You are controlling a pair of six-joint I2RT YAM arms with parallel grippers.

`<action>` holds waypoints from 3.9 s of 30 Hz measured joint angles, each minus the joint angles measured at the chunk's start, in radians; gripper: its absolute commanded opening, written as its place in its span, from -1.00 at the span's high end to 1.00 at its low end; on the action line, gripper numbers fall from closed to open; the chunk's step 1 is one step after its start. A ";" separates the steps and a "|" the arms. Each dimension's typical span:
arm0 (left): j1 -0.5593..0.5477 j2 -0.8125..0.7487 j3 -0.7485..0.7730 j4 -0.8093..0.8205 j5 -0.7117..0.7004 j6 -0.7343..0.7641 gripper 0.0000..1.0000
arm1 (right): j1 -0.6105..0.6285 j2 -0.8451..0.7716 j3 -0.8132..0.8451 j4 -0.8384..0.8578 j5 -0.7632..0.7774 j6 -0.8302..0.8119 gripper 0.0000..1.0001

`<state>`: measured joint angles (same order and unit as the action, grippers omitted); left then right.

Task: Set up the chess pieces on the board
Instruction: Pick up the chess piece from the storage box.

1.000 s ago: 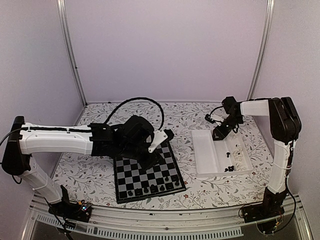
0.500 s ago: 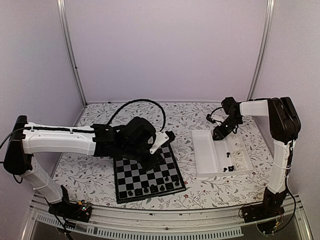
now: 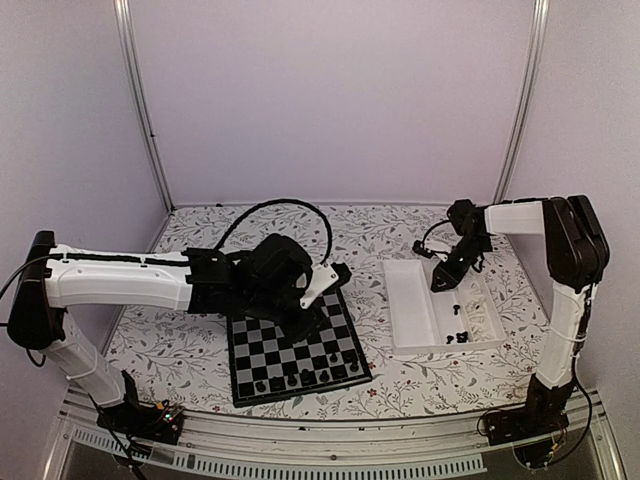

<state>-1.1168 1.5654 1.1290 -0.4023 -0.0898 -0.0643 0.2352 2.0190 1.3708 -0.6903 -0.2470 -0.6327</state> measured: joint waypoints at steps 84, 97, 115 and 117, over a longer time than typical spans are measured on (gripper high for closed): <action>0.000 0.058 -0.005 0.024 0.087 -0.014 0.18 | 0.076 -0.092 -0.109 -0.150 0.001 0.121 0.34; 0.000 0.058 -0.005 0.024 0.099 -0.014 0.18 | -0.003 -0.114 -0.124 -0.117 0.120 0.067 0.45; 0.050 0.093 0.008 0.243 0.153 -0.212 0.08 | 0.055 -0.412 -0.229 -0.068 0.030 -0.163 0.44; 0.079 0.113 0.011 0.311 0.191 -0.263 0.06 | 0.105 -0.471 -0.245 -0.056 0.012 -0.189 0.43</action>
<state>-1.0378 1.6787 1.1400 -0.0917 0.1009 -0.3275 0.3401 1.5478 1.1255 -0.7460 -0.2352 -0.8219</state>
